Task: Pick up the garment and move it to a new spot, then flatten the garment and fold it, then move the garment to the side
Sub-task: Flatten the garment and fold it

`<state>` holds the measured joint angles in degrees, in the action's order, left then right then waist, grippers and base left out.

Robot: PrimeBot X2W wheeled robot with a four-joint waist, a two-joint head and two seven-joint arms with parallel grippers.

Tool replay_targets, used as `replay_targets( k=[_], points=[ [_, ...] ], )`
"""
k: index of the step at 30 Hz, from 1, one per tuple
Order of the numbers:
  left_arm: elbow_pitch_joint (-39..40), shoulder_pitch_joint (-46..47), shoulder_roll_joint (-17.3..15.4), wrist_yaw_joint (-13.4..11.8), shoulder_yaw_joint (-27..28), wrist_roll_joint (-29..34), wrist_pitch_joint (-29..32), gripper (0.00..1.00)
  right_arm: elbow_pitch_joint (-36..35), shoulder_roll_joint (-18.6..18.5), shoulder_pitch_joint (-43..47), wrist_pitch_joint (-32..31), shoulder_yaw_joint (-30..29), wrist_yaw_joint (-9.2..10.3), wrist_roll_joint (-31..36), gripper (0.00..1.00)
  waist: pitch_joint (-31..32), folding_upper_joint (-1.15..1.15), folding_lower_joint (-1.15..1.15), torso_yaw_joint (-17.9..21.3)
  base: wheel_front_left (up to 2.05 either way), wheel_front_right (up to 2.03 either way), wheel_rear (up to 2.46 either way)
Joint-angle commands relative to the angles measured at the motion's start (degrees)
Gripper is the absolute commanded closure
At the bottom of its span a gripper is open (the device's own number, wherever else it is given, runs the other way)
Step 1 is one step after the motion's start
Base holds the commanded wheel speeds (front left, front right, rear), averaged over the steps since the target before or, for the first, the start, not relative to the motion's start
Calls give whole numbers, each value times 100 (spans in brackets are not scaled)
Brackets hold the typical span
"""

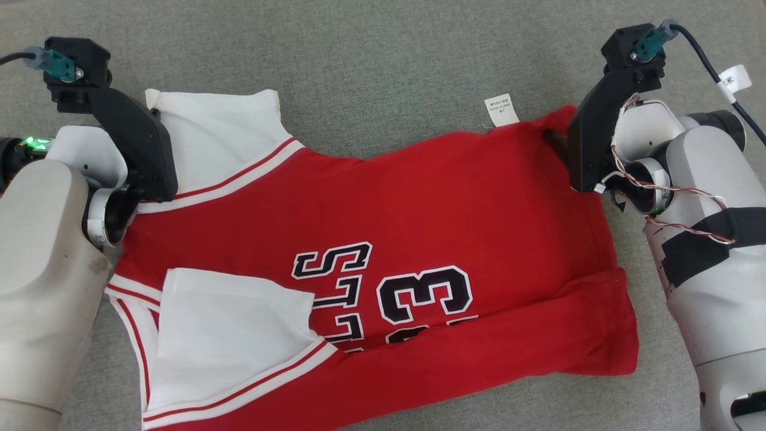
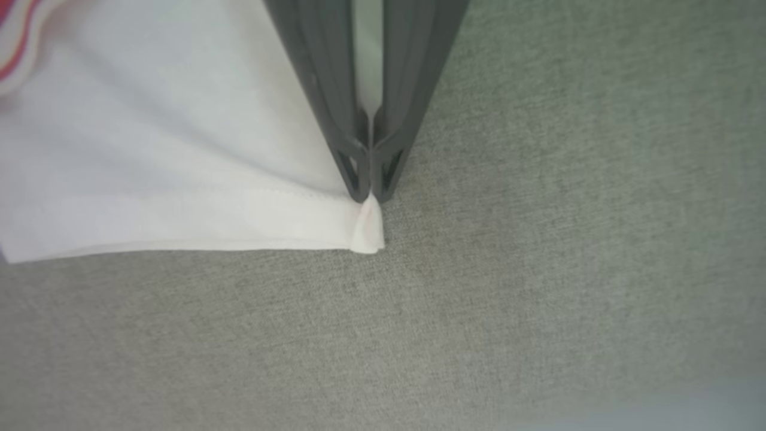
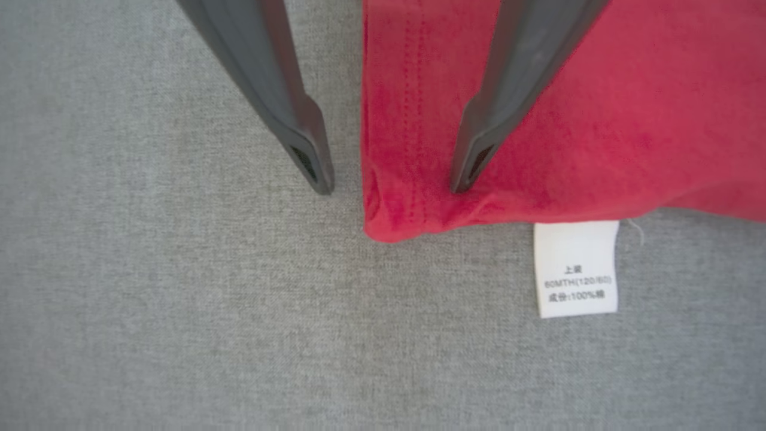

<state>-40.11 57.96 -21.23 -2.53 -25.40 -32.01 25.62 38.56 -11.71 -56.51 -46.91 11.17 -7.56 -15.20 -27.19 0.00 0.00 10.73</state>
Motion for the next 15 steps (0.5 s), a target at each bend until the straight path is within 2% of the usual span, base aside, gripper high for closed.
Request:
replay_targets(
  k=[1,2,3,7,10,11,15],
  points=[
    [-157,-165,11,-25,-53,-35,7,100,118,-24,-3,95,58,12,-72,34,2,0,0,-27,0,0,0],
    [-156,-160,14,-14,-58,-21,-76,100,184,-44,-30,183,100,12,-92,80,10,0,0,-42,0,0,0],
    [-147,-165,44,-17,-39,-24,-183,100,251,-70,-41,289,137,12,-99,100,31,0,0,-61,0,0,0],
    [-117,-193,127,-60,0,27,-738,100,449,-182,-6,843,219,12,-67,100,165,0,0,-141,0,0,0],
    [-78,-340,271,-124,81,31,-1423,100,546,-235,118,1387,204,12,-81,100,392,0,0,-222,0,0,0],
    [-78,-340,271,-124,81,31,-1423,100,546,-235,118,1387,204,12,-81,100,392,0,0,-222,0,0,0],
    [-13,-790,561,-262,243,-50,-2534,100,630,-257,484,2108,138,12,-169,100,842,0,0,-358,0,0,0]
  ],
)
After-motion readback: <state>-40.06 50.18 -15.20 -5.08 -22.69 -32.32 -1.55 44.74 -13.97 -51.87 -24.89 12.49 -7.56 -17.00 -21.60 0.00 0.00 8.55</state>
